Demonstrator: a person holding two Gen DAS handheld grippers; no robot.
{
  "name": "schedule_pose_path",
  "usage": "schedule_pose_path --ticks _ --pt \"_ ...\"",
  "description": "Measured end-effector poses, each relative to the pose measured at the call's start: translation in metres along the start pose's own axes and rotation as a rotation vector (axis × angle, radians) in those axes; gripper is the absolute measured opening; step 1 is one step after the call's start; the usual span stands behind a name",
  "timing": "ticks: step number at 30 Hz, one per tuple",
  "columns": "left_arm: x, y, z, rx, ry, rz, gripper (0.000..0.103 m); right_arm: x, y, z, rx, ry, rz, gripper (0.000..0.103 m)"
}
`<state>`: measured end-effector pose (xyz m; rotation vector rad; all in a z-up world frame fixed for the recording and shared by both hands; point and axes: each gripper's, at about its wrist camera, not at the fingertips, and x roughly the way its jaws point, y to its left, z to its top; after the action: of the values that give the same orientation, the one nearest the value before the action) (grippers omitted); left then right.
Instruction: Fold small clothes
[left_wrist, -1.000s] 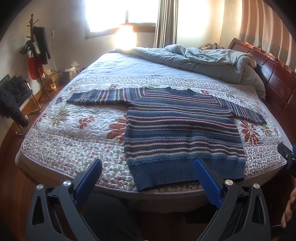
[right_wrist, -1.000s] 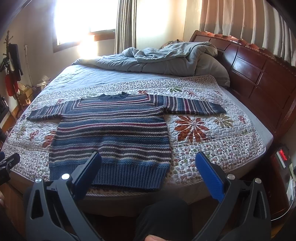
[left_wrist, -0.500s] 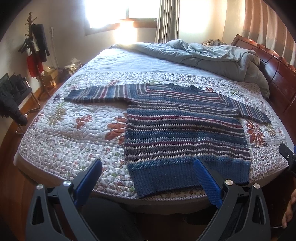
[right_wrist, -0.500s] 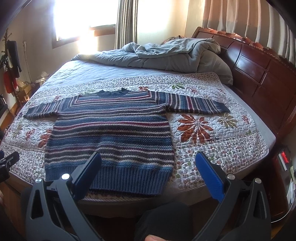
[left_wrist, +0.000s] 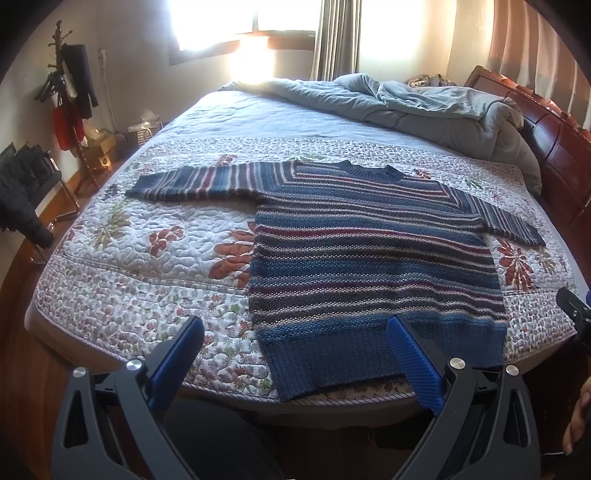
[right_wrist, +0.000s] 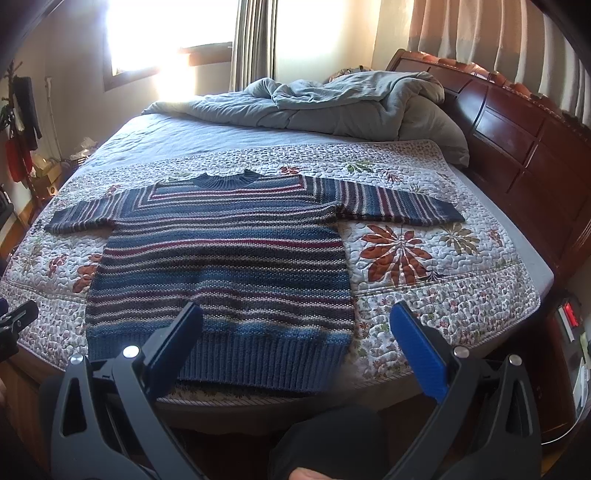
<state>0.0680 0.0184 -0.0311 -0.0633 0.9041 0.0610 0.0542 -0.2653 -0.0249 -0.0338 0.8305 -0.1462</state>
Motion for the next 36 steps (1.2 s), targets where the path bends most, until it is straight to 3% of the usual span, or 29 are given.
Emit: schedule_pose_path --ticks 15,20,23,27,33,35,36 --pt "0.032 0.003 0.016 0.002 0.026 0.021 0.099 0.034 0.006 0.011 -0.012 0.025 0.005 0.101" --pt "0.055 -0.008 0.034 0.023 -0.006 -0.004 0.099 0.062 -0.020 0.029 0.053 0.005 0.051 0.101" --pt "0.071 -0.019 0.048 0.046 -0.059 -0.084 0.099 0.093 -0.070 0.043 0.121 -0.071 0.034 0.101" --pt "0.100 -0.040 0.071 0.075 -0.076 -0.204 0.099 0.152 -0.159 0.070 0.270 0.005 0.041 0.100" --pt "0.148 -0.077 0.099 0.099 -0.103 -0.279 0.099 0.243 -0.302 0.096 0.580 0.053 0.084 0.098" --pt "0.162 -0.086 0.102 0.098 -0.107 -0.295 0.099 0.268 -0.341 0.100 0.674 0.064 0.130 0.086" --pt "0.172 -0.091 0.103 0.097 -0.106 -0.300 0.099 0.284 -0.360 0.103 0.719 0.075 0.154 0.067"
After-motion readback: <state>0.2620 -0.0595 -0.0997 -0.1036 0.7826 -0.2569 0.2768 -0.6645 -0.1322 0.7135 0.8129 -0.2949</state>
